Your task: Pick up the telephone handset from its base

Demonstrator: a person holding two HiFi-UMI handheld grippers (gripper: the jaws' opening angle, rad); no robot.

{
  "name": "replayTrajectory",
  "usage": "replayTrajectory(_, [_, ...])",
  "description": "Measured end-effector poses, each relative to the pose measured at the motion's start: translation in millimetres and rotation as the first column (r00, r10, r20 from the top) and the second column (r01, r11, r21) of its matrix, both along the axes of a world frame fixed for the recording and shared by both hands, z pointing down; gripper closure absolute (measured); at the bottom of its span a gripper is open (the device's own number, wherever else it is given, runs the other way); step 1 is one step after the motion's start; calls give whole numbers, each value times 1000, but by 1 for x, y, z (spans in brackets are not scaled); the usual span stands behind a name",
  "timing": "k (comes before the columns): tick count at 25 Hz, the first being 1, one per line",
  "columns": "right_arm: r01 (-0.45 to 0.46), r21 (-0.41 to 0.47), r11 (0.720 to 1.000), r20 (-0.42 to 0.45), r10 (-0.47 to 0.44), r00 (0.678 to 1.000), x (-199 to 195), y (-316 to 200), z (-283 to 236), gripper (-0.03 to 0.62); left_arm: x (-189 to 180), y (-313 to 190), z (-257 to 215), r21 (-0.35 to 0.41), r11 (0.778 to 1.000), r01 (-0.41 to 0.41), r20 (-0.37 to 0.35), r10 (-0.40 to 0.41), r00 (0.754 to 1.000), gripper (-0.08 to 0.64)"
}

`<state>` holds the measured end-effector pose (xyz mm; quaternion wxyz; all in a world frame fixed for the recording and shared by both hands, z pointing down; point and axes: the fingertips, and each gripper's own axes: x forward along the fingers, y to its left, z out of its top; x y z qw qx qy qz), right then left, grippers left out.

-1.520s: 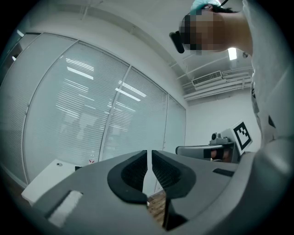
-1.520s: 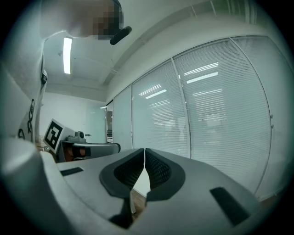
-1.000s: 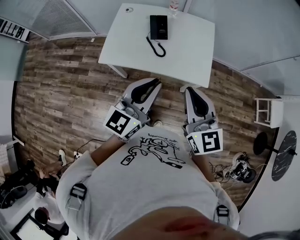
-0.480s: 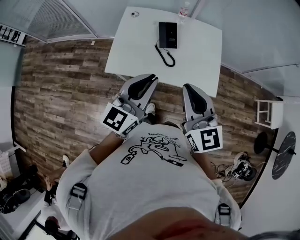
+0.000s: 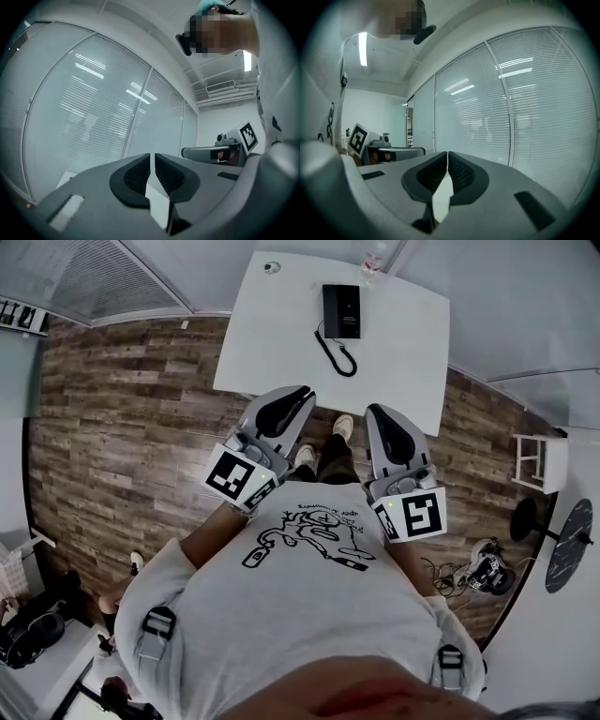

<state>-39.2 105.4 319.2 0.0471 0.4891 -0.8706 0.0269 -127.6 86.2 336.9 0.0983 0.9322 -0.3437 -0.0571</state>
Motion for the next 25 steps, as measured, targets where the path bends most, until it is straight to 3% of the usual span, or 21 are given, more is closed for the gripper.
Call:
replayTrajectory(10, [-7, 10, 1000, 7, 7, 1000, 19, -34, 0, 584, 22, -35, -1, 5, 1000, -12, -4, 12, 1000, 529])
replayTrajectory(25, [-12, 38, 999, 18, 11, 1000, 123, -154, -7, 584, 119, -150, -11, 30, 1000, -1, 6, 1, 1000, 529])
